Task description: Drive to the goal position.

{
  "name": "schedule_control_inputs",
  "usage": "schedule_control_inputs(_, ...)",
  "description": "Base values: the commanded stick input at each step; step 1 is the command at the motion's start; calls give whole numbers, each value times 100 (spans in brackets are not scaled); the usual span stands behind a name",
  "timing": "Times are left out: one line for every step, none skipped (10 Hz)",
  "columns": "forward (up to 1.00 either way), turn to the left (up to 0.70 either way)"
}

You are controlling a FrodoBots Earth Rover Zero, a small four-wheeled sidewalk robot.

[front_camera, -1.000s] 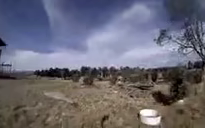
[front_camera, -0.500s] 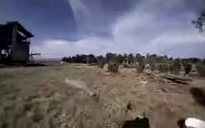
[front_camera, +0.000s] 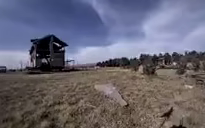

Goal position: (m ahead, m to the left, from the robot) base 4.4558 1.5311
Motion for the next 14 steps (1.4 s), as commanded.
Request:
schedule_control_inputs(70, 14)
schedule_control_inputs(70, 27)
schedule_control_inputs(70, 27)
schedule_control_inputs(70, 27)
schedule_control_inputs(70, 27)
schedule_control_inputs(70, 27)
schedule_control_inputs(70, 27)
schedule_control_inputs(70, 27)
schedule_control_inputs(70, 27)
schedule_control_inputs(70, 0)
schedule_control_inputs(70, 0)
schedule_control_inputs(70, 0)
schedule_control_inputs(70, 0)
schedule_control_inputs(70, 0)
